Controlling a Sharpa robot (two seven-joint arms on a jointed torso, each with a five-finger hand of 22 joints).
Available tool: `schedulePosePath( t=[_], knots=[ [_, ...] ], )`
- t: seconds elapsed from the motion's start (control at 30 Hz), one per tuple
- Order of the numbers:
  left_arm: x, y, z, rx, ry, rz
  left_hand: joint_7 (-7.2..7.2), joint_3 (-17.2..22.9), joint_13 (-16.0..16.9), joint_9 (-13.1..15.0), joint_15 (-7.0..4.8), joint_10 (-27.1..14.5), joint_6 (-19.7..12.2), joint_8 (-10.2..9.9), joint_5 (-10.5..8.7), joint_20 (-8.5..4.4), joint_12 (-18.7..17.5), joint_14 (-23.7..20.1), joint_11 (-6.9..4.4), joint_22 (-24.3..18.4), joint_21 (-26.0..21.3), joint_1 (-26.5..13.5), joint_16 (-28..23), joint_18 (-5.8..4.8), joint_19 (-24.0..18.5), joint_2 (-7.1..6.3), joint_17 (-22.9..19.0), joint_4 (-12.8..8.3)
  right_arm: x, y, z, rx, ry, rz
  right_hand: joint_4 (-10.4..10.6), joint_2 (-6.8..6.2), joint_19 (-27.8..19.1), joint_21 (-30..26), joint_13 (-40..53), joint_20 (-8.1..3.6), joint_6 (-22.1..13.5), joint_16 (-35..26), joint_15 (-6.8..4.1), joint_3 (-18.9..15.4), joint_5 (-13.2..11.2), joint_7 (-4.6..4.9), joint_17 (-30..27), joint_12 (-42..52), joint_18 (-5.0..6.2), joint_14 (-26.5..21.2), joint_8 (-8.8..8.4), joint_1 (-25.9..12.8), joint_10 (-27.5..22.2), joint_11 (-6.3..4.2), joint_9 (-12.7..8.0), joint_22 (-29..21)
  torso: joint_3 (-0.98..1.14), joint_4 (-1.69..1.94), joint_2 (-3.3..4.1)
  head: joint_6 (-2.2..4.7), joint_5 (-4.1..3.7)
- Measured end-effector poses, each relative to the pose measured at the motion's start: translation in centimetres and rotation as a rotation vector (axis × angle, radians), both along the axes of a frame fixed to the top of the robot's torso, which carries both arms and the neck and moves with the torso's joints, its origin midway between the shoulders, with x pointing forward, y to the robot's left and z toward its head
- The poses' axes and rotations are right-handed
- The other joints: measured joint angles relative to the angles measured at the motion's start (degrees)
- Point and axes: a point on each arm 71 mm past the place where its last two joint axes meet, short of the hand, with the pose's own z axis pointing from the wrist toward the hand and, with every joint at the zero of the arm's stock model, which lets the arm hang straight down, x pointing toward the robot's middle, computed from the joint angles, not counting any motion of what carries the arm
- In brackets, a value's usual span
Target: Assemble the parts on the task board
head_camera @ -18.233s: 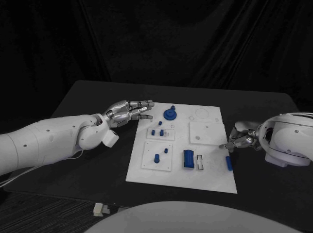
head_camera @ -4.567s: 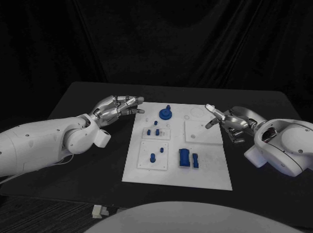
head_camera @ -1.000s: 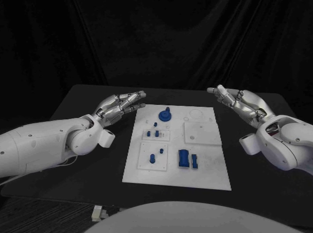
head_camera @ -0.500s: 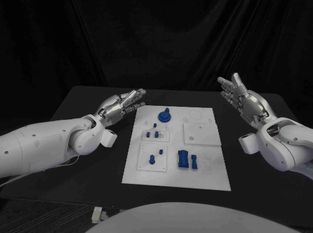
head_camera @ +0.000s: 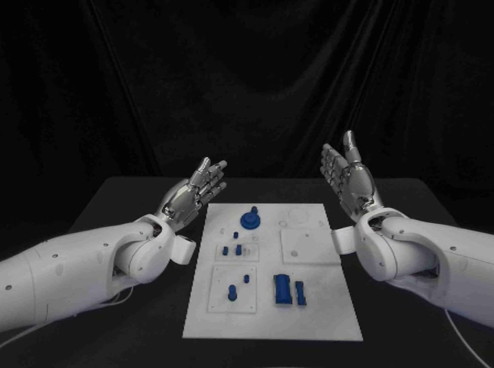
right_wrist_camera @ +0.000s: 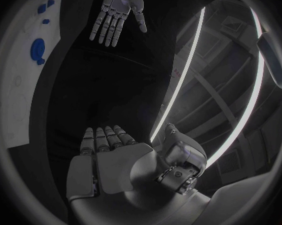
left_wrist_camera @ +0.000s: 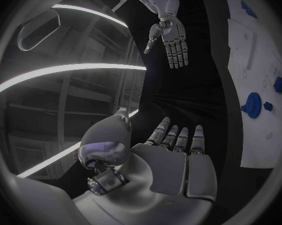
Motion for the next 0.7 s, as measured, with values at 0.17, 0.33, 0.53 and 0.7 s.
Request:
schedulePosePath(
  t=[0.17,0.33,0.53,0.7],
  knots=[
    [0.2,-1.5,0.9,0.01,-0.001,0.101,-0.29,2.0,-0.05,-0.08,-0.64,0.19,-2.46,-0.22,-1.53,-1.14,-2.65,-0.01,-0.2,-1.57,0.0,-6.44,0.0,-2.2,-0.31,-1.77,-0.01,-1.61,0.5,0.2,-0.6,0.046,0.035,-0.084,0.0,0.0,0.0,0.0,0.0,0.0,0.0,0.0,0.0,0.0,0.0,0.0,0.0,0.0,0.0,0.0,0.0,0.0,0.0,0.0,0.0,0.0,0.09,-0.3,-0.21,3.66,-1.2],
    [0.3,-2.6,1.7,0.024,0.013,0.21,-0.44,4.55,-0.07,-0.11,-1.05,0.21,-4.5,-0.22,-2.92,-3.49,-3.79,-0.02,-0.21,-4.27,0.0,-11.7,-0.21,-4.0,-0.27,-4.29,-0.01,-3.3,0.6,0.0,-0.7,0.059,0.052,-0.128,0.0,0.0,0.0,0.0,0.0,0.0,0.0,0.0,0.01,0.0,0.0,0.0,0.01,0.01,0.01,0.0,0.0,0.0,0.0,0.0,0.01,0.01,0.14,-0.48,-0.34,5.53,-1.83],
    [0.2,-3.2,2.1,0.05,0.041,0.329,-0.55,5.64,-0.07,-0.12,-1.25,0.05,-6.23,-0.22,-6.07,-5.59,-4.28,0.18,-0.37,-5.66,0.0,-16.65,-0.21,-4.52,-0.34,-5.58,0.0,-5.99,0.6,-0.2,-0.8,0.065,0.059,-0.153,0.0,0.0,0.0,0.0,0.01,0.0,0.0,0.0,0.01,0.0,0.0,0.0,0.01,0.01,0.01,0.0,0.0,0.01,0.0,0.0,0.02,0.01,0.17,-0.58,-0.4,6.11,-2.03],
    [0.2,-3.1,2.2,0.07,0.063,0.391,-0.52,5.96,-0.07,-0.11,-1.25,0.05,-7.46,-0.22,-7.15,-6.34,-4.5,0.18,-0.37,-6.13,-0.21,-20.03,-0.21,-4.9,-0.2,-6.0,0.0,-6.92,0.6,-0.3,-0.8,0.066,0.061,-0.162,0.0,0.0,0.0,0.0,0.01,0.01,0.0,0.0,0.01,0.0,0.01,0.0,0.02,0.01,0.02,0.0,0.0,0.01,0.0,0.0,0.03,0.02,0.18,-0.59,-0.42,6.15,-2.04]
  ],
)
